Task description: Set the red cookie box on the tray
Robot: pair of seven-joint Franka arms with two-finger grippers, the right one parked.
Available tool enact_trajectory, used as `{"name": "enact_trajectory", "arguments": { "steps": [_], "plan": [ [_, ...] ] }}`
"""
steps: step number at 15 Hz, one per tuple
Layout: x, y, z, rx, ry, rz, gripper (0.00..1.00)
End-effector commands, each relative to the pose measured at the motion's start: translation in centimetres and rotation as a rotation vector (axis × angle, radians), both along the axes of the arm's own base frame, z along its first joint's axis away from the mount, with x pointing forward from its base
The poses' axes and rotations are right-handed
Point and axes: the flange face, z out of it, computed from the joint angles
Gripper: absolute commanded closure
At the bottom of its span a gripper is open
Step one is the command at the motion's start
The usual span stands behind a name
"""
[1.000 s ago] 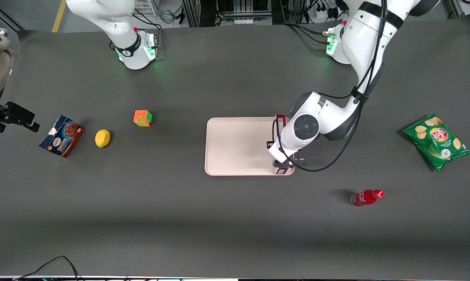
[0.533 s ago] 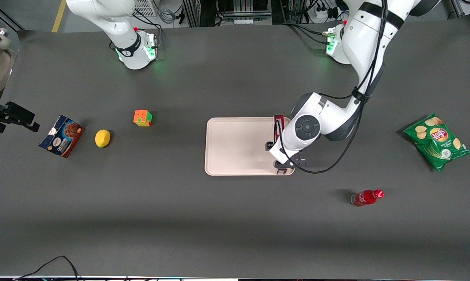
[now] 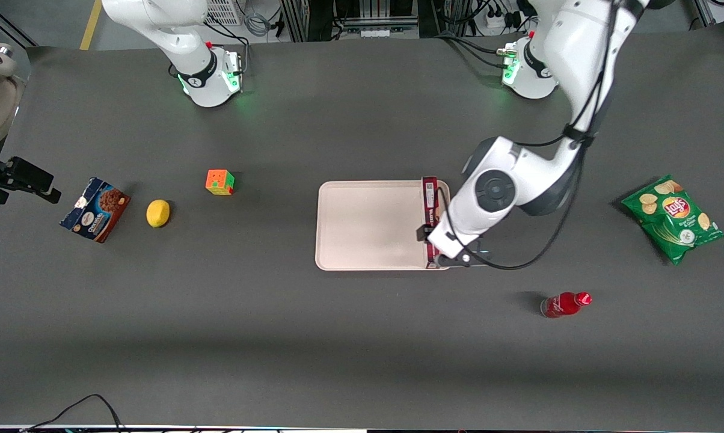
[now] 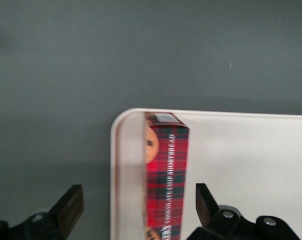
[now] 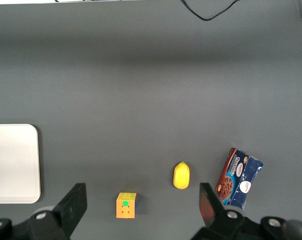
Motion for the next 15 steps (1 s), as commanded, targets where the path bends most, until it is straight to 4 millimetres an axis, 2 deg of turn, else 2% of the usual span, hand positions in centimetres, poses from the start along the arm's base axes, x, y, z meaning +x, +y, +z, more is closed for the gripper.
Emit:
{"name": "enact_trajectory", "arguments": {
  "steps": [1,5,8,9,12,15],
  "plan": [
    [1.1,7.8,7.6,0.049,-0.015,-0.062,0.00],
    [1.6,19.2,14.4,0.039,0.005,-0.154,0.00],
    [0.3,26.0,18.6,0.044,0.011,-0.195,0.00],
    [-0.4,27.4,19.9,0.045,0.010,-0.187,0.00],
    [-3.5,28.9,25.2,0.055,0.008,-0.172,0.00],
    [-6.2,30.2,28.5,0.068,0.022,-0.163,0.01]
  ]
}}
